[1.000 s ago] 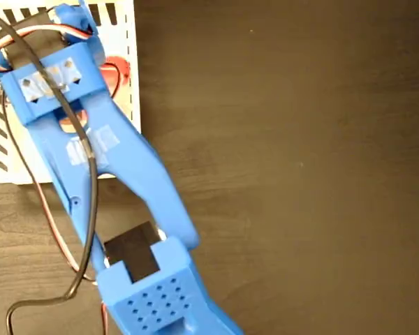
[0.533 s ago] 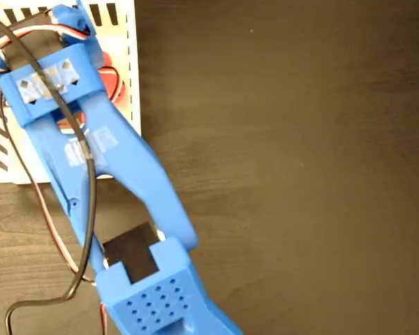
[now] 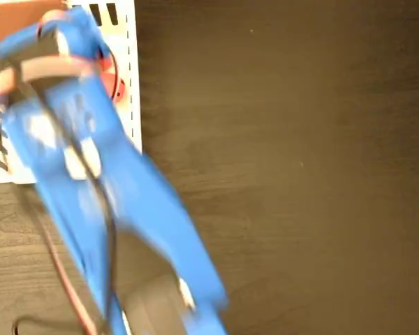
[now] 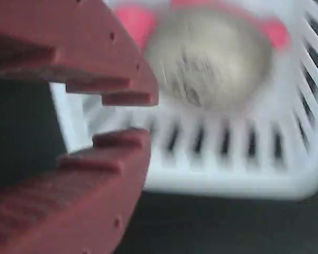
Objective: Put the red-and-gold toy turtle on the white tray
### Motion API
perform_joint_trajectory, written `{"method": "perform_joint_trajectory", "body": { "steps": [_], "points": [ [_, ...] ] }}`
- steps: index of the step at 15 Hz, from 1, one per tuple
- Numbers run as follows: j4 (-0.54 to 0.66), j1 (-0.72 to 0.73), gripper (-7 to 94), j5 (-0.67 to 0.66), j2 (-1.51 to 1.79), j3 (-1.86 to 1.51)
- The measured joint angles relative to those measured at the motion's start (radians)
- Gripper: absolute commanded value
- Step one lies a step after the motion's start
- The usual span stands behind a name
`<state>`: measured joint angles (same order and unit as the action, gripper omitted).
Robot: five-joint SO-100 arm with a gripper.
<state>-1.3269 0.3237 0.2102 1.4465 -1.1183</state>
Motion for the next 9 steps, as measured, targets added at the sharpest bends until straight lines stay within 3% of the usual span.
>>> {"method": "perform_joint_trajectory", "body": {
  "steps": [6,9],
  "points": [
    [0.433,-0.169,0,-0.158,0.683,-0.732],
    [0.491,-0.207,0,-0.169,1.026,-1.164]
  ]
}}
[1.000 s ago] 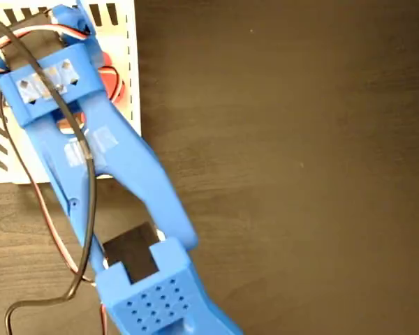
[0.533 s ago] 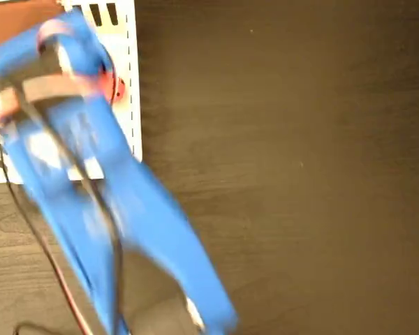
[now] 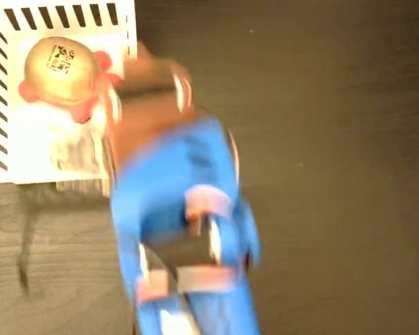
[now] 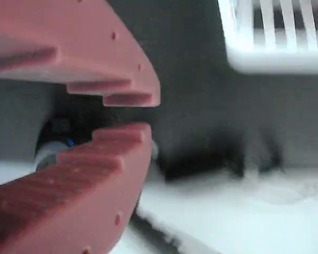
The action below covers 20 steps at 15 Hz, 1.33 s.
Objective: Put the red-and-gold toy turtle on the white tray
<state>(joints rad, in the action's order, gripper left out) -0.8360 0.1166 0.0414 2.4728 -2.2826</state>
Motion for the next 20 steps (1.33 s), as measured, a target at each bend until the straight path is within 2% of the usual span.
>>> {"method": "perform_joint_trajectory", "body": {
  "steps": [2,5,8,11,20],
  "points": [
    [-0.058,-0.017,0,0.012,0.279,-0.262],
    [-0.235,-0.031,0,0.040,0.673,-0.500],
    [-0.353,-0.038,0,0.041,0.741,-0.568],
    [-0.399,-0.049,0,0.038,0.770,-0.623],
    [-0.402,-0.064,0,0.029,0.778,-0.647]
  ]
}}
